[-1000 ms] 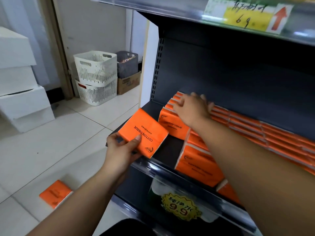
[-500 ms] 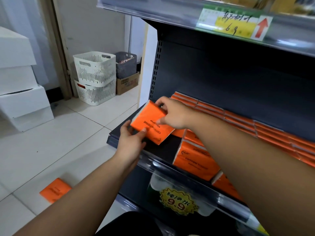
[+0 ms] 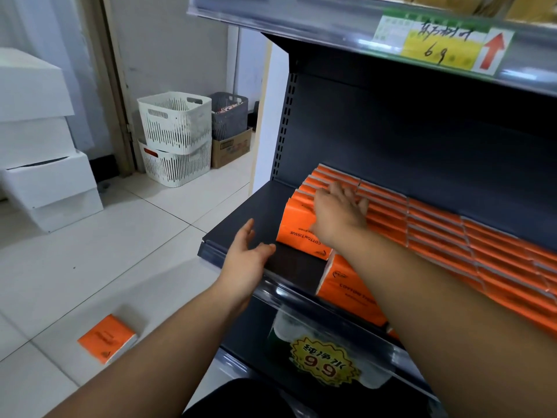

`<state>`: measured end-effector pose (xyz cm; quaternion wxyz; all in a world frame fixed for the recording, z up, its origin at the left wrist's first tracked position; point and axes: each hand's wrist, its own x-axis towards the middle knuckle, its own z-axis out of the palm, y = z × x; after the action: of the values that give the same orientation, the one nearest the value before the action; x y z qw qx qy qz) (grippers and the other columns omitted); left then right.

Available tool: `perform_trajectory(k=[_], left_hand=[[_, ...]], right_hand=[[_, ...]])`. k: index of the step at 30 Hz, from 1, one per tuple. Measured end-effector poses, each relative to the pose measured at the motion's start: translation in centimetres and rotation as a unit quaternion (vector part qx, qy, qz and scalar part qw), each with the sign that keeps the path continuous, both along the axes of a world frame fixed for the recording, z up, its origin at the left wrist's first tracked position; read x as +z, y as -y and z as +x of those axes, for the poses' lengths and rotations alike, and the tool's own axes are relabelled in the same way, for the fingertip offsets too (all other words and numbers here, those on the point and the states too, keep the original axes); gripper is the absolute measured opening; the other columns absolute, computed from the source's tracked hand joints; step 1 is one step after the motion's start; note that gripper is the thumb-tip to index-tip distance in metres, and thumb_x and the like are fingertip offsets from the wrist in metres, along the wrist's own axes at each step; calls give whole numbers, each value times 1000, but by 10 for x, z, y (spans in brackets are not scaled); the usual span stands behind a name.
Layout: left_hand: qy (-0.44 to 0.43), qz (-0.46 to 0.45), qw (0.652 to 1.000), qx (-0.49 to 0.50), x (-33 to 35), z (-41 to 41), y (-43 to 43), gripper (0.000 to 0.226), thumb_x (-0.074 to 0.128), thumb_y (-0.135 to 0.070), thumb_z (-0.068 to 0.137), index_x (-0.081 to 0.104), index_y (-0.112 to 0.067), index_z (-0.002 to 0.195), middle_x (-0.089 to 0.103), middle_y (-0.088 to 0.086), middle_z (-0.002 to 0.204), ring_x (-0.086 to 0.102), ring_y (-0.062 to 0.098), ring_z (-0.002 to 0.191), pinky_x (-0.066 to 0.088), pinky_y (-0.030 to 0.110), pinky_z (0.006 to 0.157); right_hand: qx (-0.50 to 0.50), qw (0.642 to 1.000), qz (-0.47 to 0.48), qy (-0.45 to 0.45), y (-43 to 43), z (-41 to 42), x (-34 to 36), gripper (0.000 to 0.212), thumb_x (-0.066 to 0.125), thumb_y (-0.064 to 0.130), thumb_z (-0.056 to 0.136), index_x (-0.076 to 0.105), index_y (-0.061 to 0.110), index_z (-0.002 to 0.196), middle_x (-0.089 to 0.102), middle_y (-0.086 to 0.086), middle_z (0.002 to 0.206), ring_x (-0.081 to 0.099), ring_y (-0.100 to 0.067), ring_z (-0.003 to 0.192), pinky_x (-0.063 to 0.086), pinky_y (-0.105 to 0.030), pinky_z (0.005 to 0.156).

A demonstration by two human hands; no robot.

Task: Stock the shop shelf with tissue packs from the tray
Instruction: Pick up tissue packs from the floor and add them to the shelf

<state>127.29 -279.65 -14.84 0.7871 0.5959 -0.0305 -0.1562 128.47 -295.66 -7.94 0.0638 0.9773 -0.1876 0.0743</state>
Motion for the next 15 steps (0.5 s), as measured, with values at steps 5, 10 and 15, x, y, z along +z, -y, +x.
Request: perform_trajectory(k=[5,10,15], left_hand=[[33,9,999,10,-1,-3,-9,60,54,1,93,37,-26,144,37,-2,149,51,18,125,46,31,97],[64,51,993,85,0,9,-39,59,51,6,92,40,-20,143,43,0,143,57,20,117,48,38,100],[59,103,980,157,-12,22,-85,55,54,-1,91,43,-24,140,47,-4,139,59,20,111,49,37,96]], right_hand=[[-45,998,6,-47,-2,-1,-1,72,70,19,83,33,17,144,23,-11,148,16,-37,139,25,-54,106],[-30,998,49,-12,-13,-5,-1,66,67,38,81,36,20,136,24,-9,144,20,-35,136,29,-51,104],[80,994,55,58,-49,-11,1,46,63,38,82,48,27,123,29,-1,141,27,-27,129,29,-44,102]])
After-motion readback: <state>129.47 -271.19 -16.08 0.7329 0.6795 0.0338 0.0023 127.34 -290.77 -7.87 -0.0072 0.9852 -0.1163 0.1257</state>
